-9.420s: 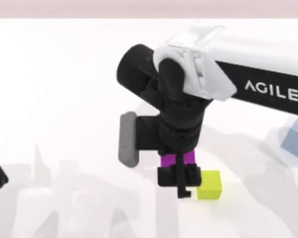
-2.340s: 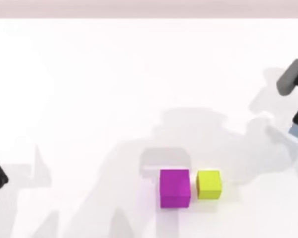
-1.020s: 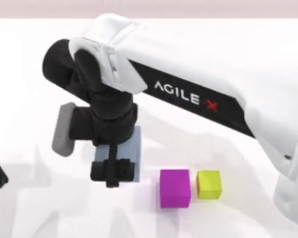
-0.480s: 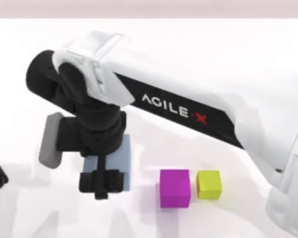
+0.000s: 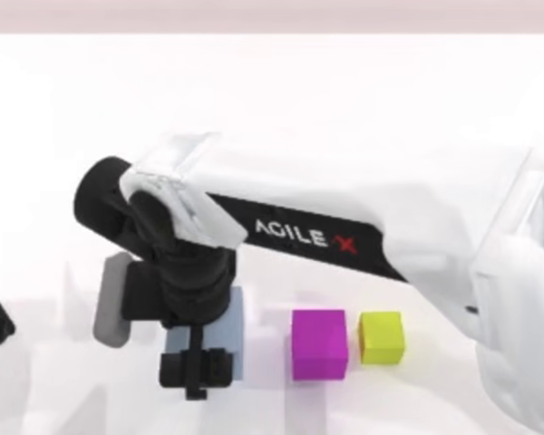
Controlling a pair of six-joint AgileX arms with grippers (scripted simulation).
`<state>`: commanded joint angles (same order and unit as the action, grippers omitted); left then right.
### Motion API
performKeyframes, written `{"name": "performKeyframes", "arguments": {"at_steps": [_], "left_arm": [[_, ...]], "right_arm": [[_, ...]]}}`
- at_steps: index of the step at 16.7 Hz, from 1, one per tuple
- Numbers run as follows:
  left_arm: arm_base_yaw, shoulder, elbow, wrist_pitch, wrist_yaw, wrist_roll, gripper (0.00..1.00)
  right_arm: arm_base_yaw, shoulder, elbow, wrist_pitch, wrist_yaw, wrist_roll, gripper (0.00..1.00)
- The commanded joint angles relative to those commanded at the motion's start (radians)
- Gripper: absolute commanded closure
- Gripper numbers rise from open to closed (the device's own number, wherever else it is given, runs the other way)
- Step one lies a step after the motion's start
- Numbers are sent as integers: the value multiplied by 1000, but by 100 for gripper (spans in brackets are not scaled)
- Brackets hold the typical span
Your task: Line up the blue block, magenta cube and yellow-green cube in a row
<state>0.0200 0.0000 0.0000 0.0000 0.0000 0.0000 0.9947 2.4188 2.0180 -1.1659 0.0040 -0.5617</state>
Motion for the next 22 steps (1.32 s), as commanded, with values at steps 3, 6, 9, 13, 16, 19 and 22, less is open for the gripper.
{"name": "performKeyframes", "arguments": {"at_steps": [3,6,9,13,16,19,22], "left_arm": [[0,0,0,0,0,0,0],[0,0,0,0,0,0,0],[0,0,0,0,0,0,0],[0,0,0,0,0,0,0],[0,0,0,0,0,0,0],[0,0,0,0,0,0,0],[0,0,0,0,0,0,0]], "right_arm": [[0,0,-2,2,0,0,100],[0,0,-2,2,0,0,85],[0,0,-2,2,0,0,62],[0,0,-2,2,0,0,32],[0,0,-2,2,0,0,10],[0,0,-2,2,0,0,0],[0,0,-2,2,0,0,0]]}}
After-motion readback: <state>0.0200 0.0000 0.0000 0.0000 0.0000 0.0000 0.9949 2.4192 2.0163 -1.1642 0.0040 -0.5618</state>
